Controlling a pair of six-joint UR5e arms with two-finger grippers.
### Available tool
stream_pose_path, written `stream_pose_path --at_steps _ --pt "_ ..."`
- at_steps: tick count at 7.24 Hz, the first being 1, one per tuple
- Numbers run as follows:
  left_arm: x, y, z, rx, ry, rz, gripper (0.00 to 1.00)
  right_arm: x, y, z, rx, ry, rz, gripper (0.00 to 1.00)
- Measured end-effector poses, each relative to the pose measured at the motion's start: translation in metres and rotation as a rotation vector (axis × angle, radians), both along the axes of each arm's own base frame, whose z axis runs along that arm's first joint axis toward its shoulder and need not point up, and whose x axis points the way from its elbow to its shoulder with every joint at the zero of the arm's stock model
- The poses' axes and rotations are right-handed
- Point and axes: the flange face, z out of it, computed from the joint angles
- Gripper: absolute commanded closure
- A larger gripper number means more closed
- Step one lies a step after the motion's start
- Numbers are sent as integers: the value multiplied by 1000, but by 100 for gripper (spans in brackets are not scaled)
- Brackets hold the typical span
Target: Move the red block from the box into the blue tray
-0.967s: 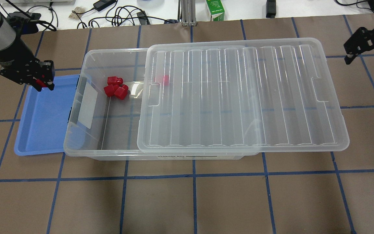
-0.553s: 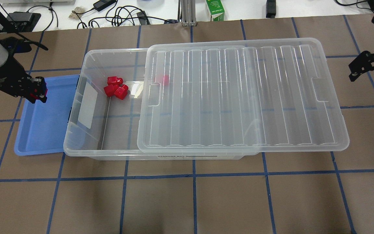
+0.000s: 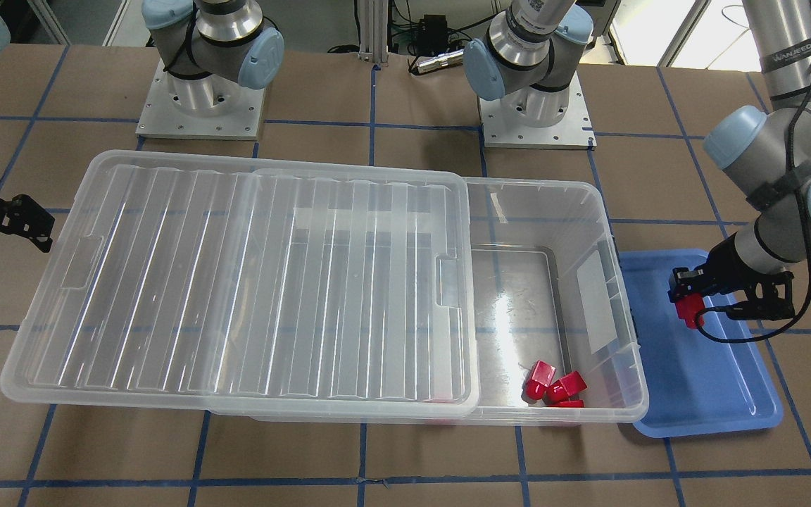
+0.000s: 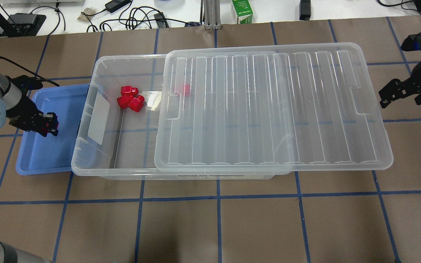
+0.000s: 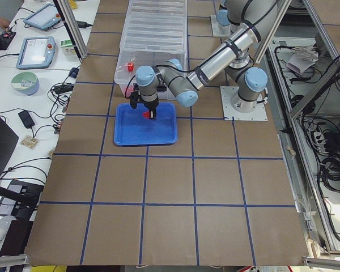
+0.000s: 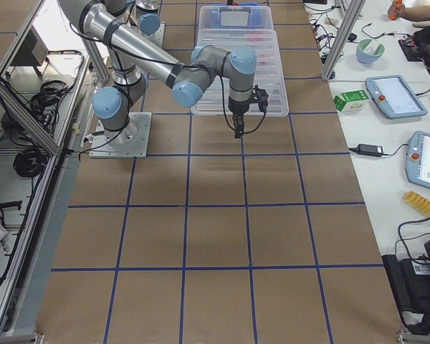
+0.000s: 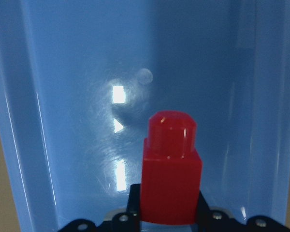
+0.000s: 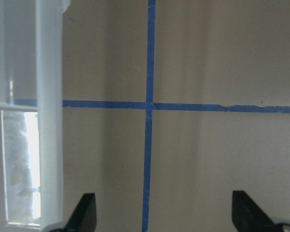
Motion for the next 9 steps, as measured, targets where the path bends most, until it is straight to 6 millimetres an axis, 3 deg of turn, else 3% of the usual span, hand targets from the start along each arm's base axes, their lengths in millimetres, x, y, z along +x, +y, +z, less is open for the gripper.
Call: stream_pose_path --at_steps 1,2,4,5,7,9 --pt "6 -1 -15 -1 0 2 18 13 -3 -2 0 -4 -8 0" --pt "9 -1 -24 2 1 5 2 28 -7 -5 2 -8 -10 0" --pt "8 -5 -20 -4 -9 10 0 65 -19 -11 2 -23 -7 0" --pt "5 -9 -5 -14 -17 11 0 86 -26 -14 -3 -42 7 0" --pt "-10 -22 57 -1 -12 -1 0 119 -35 -17 -13 -68 1 0" --pt "-65 -28 140 5 -17 -5 0 150 -40 -21 -25 -72 -9 0"
